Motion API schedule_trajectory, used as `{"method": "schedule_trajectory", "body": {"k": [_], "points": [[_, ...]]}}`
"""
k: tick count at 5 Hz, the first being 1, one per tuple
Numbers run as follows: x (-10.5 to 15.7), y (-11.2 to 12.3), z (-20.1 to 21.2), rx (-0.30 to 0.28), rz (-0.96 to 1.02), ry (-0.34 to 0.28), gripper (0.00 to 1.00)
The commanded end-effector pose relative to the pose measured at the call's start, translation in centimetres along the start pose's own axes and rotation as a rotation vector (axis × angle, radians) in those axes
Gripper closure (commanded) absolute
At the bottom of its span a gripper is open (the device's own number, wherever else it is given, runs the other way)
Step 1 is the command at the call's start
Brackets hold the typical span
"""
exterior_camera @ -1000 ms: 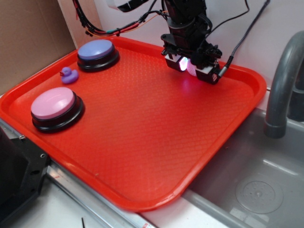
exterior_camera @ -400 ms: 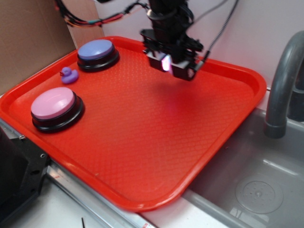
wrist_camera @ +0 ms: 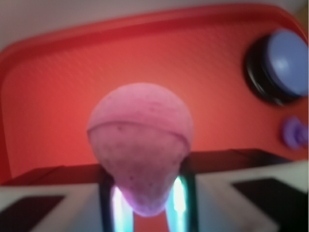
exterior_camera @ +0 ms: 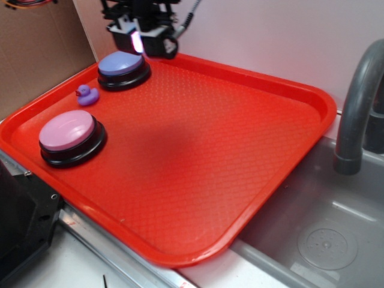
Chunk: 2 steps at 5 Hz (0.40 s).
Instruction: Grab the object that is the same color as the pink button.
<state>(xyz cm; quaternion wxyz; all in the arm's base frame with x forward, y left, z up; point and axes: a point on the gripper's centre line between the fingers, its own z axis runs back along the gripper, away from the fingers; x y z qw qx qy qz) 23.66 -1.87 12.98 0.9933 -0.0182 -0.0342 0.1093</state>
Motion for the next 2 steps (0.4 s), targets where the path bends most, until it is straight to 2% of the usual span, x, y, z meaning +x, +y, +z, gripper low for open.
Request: {"method": "schedule_trajectory", "body": {"k": [1, 2], "points": [[-1.30, 2.25, 2.91, -0.015, -0.011, -0.022, 1.00], [-1.64, 1.93, 2.74, 0.001, -0.023, -0.017, 1.00]]}}
